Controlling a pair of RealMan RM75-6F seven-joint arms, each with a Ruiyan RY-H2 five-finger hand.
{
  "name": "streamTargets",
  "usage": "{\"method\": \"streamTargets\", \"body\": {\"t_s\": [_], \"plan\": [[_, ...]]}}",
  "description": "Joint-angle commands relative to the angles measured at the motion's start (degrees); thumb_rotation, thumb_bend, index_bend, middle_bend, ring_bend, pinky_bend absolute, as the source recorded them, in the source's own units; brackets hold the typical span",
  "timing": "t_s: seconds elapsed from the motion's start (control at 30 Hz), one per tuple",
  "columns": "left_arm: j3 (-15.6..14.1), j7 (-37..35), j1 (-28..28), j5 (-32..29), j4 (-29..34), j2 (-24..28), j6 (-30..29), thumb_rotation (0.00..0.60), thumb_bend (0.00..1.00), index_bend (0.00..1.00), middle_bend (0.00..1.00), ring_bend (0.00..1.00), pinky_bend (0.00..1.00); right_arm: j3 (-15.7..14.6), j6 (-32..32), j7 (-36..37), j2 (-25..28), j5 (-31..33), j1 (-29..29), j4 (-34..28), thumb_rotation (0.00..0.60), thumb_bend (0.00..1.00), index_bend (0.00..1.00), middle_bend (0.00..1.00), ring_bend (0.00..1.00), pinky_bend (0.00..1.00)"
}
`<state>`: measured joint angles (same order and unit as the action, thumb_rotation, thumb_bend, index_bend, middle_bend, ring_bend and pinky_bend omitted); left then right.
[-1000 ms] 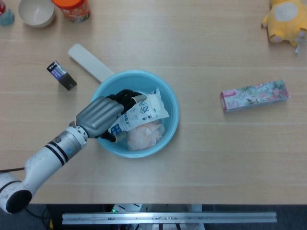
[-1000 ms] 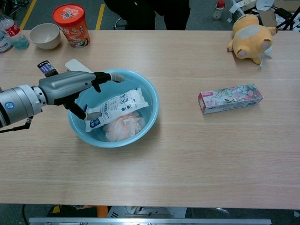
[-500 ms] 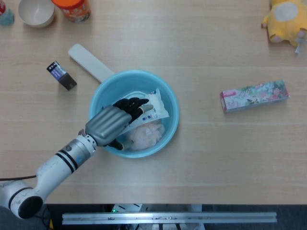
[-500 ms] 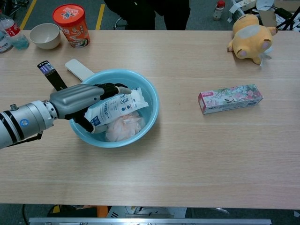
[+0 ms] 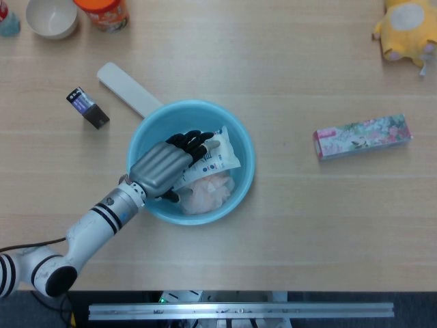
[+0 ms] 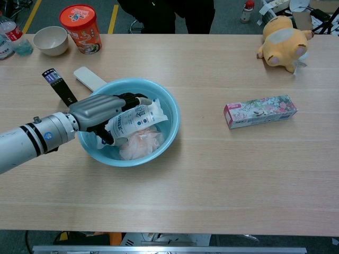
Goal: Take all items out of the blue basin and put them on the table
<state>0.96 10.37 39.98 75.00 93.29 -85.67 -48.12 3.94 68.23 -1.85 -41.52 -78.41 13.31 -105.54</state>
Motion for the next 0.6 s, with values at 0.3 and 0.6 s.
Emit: {"method": "streamTargets", "body": {"t_s": [0.3, 0.6], "plan": [[-2.2, 2.8, 0.2, 4.6, -5.7, -1.2, -1.3, 0.6, 0.29, 0.02, 0.0, 0.0, 0.15, 0.1, 0.4, -0.4, 0.3, 0.1, -0.2, -0.6, 0.6, 0.02, 0.0, 0.17, 0.09, 0.26], [-3.1, 2.0, 0.0, 7.2, -10.3, -0.8, -2.4, 0.6, 0.29, 0.03, 0.0, 0.0, 0.15, 0.2, 0.8, -1.3, 0.6, 0.3, -0.3, -1.7, 0.6, 0.02, 0.0, 0.17, 0.09, 0.26]]}}
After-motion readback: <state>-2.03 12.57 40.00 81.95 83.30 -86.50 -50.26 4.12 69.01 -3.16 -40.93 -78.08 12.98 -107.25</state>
